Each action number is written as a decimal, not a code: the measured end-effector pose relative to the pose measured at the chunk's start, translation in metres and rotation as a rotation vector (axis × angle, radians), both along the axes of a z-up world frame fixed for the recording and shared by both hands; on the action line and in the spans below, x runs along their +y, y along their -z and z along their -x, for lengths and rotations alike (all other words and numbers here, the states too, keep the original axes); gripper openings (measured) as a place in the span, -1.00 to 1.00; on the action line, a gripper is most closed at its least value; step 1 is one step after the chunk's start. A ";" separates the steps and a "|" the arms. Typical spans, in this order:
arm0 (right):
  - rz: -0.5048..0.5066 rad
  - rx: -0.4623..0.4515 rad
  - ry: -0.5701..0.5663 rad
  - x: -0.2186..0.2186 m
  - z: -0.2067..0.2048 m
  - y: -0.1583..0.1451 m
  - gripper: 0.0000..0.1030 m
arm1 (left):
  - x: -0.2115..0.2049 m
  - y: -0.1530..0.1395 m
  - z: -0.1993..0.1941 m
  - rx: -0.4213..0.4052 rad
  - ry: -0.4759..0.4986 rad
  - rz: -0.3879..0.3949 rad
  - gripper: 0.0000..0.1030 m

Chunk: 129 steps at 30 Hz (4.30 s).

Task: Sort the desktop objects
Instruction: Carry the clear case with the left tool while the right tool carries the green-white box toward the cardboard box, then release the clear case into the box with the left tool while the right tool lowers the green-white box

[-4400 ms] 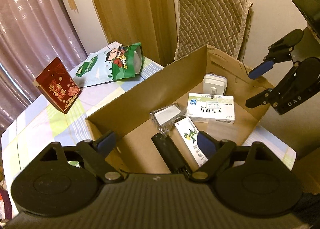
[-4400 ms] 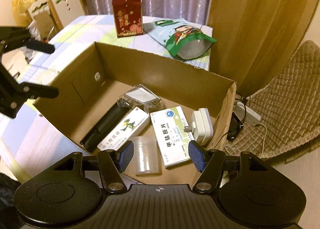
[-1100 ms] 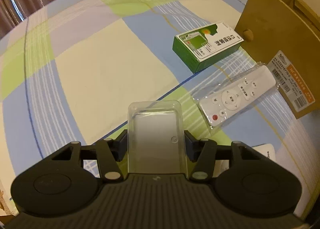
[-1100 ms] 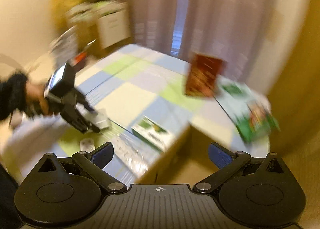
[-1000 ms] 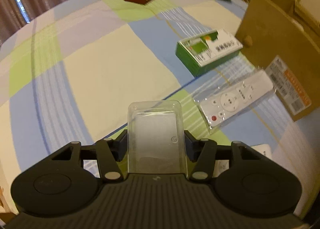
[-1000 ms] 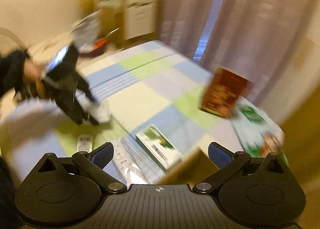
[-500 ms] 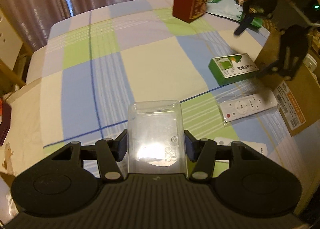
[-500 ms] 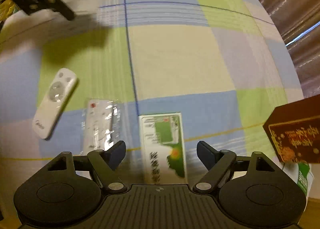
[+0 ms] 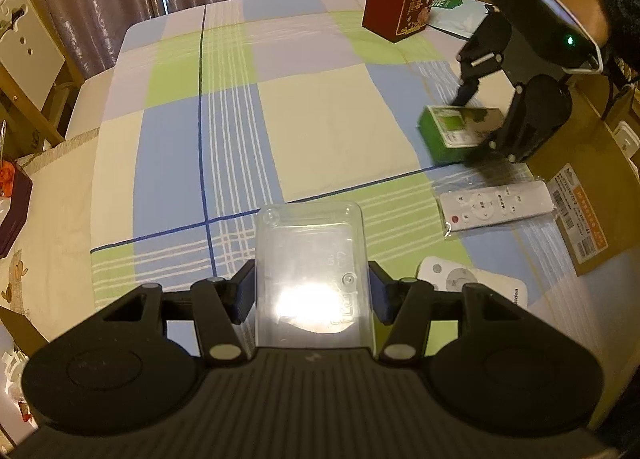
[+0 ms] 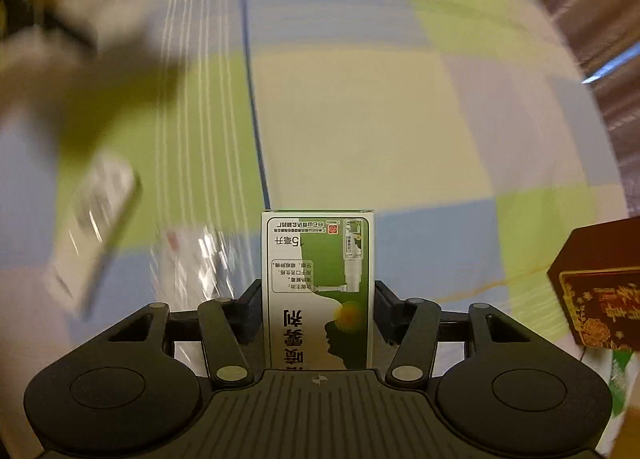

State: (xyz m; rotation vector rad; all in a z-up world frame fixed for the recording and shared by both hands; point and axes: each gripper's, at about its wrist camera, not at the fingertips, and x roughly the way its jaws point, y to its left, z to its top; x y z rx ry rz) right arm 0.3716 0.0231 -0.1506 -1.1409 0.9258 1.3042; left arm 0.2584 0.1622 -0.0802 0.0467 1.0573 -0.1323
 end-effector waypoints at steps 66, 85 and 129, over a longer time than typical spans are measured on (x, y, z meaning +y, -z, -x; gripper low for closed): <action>-0.536 0.028 1.001 -0.418 0.058 -0.213 0.06 | -0.312 -0.111 0.001 -0.270 0.417 0.034 0.00; -0.446 0.109 0.979 -0.418 0.025 -0.179 0.06 | -0.348 -0.081 -0.021 -0.185 0.275 0.016 0.00; -0.331 0.198 0.899 -0.409 -0.021 -0.129 0.06 | -0.379 0.008 -0.107 -0.049 0.106 -0.168 0.34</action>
